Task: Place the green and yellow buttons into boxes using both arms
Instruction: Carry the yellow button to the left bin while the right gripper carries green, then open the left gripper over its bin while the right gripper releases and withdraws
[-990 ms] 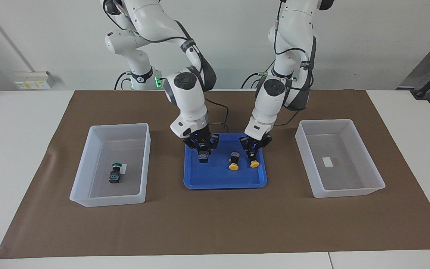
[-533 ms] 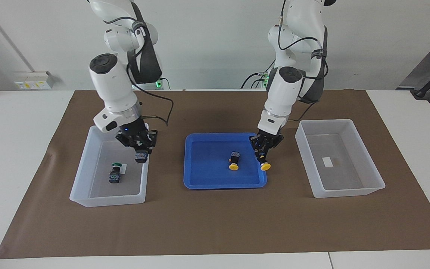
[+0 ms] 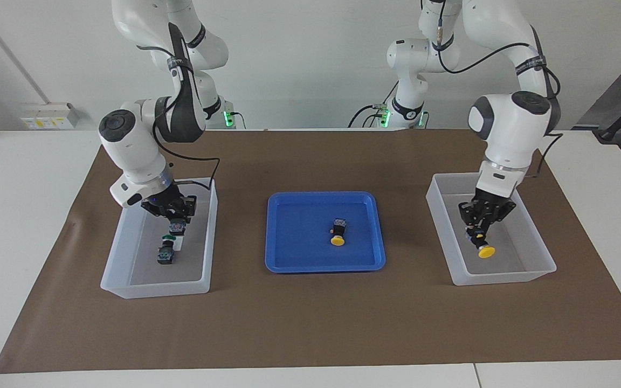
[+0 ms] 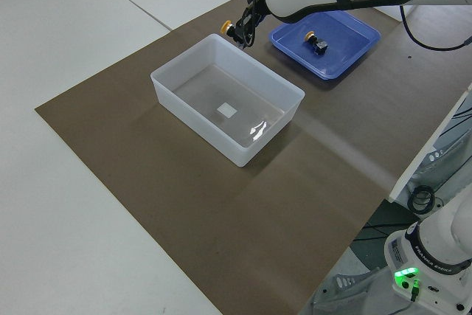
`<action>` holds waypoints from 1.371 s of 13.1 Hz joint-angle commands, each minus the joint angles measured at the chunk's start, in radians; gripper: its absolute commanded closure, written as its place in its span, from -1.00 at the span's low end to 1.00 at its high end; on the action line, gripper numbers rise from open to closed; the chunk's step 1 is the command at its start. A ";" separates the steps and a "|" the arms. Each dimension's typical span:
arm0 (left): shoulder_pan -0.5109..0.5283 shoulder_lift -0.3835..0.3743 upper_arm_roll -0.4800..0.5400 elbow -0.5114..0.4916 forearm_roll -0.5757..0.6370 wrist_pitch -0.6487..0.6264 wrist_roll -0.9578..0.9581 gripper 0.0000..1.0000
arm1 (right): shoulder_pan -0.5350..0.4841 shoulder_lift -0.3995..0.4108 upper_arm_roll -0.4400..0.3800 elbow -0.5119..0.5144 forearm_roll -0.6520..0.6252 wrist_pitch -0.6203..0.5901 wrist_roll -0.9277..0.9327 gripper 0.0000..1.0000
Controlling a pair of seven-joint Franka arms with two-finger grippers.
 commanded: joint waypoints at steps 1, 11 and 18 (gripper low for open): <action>0.059 -0.002 -0.015 -0.033 0.016 0.031 0.116 1.00 | -0.030 -0.028 0.018 -0.056 0.007 0.046 -0.033 -0.10; 0.094 0.119 -0.014 -0.042 0.017 0.170 0.260 -1.00 | -0.041 -0.062 0.013 0.282 -0.140 -0.240 0.036 -1.00; -0.079 0.030 -0.040 0.081 0.017 -0.110 0.094 -1.00 | -0.083 -0.217 0.003 0.453 -0.114 -0.588 0.030 -1.00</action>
